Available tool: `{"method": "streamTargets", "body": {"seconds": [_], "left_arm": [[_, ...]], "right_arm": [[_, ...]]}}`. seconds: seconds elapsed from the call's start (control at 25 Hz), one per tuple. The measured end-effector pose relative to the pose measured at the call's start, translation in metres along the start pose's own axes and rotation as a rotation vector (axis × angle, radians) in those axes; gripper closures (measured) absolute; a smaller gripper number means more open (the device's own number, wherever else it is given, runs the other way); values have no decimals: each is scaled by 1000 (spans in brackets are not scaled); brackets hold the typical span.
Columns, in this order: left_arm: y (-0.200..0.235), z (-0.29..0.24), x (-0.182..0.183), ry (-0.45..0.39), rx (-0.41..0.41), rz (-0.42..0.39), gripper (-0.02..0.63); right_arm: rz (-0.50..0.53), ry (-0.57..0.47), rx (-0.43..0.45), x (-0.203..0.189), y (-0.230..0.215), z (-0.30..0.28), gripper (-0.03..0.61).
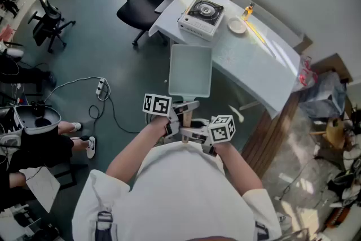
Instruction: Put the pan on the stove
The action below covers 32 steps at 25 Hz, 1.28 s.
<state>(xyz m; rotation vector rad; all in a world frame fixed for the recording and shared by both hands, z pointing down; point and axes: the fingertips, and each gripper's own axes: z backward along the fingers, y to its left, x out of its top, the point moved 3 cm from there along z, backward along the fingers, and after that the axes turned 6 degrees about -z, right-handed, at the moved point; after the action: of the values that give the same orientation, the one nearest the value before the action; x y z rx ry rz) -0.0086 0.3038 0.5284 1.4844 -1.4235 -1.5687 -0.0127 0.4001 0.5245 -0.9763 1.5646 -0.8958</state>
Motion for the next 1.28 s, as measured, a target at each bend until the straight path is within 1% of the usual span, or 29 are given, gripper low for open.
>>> {"method": "streamTargets", "body": {"seconds": [0.32,0.6,1.0,1.28], "left_arm": [[-1,0,2,2,4,1,442],[-1,-13,2,-3,13,-5,442],[-1,-37,4,-39,37,4,442],[-1,-55,7,-83,46,8,442]], "right_arm": [[-5,2,7,3,2,-1,408],[-6,6,14,3,-6,13,408],[-4,47,37,7,-16,38,408],[26,100,45,12,-24,58,407]]}}
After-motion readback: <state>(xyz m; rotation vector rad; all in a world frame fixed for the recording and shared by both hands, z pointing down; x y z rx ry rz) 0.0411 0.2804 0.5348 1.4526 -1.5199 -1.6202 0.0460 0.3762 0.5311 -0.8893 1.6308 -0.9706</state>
